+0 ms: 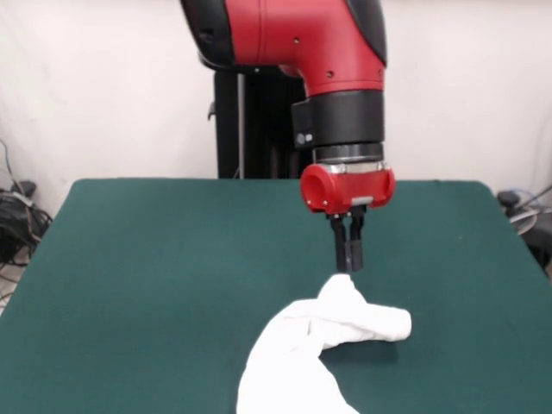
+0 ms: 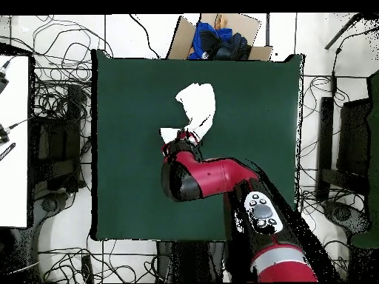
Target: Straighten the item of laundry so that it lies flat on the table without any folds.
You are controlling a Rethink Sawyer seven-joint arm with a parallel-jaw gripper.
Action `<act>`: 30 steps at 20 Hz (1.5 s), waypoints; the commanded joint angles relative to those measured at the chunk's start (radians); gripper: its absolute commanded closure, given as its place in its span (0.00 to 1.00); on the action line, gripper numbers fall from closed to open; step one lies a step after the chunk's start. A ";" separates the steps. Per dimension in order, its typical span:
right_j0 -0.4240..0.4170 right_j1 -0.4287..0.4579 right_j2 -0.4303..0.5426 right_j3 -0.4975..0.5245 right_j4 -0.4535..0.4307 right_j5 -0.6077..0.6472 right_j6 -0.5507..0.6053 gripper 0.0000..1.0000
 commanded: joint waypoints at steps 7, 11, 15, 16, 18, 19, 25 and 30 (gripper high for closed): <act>0.069 0.076 0.009 -0.034 -0.034 0.058 0.107 1.00; 0.087 0.086 -0.029 -0.042 -0.031 0.046 0.115 1.00; 0.076 0.126 -0.020 -0.049 -0.041 0.022 0.115 1.00; 0.076 0.132 -0.020 -0.051 -0.042 0.020 0.114 1.00; 0.079 0.140 -0.025 -0.059 -0.047 0.005 0.113 1.00; 0.081 0.140 -0.028 -0.062 -0.048 -0.002 0.114 1.00; 0.103 0.164 -0.076 -0.084 -0.060 -0.055 0.112 1.00; 0.105 0.186 -0.088 -0.096 -0.068 -0.080 0.108 1.00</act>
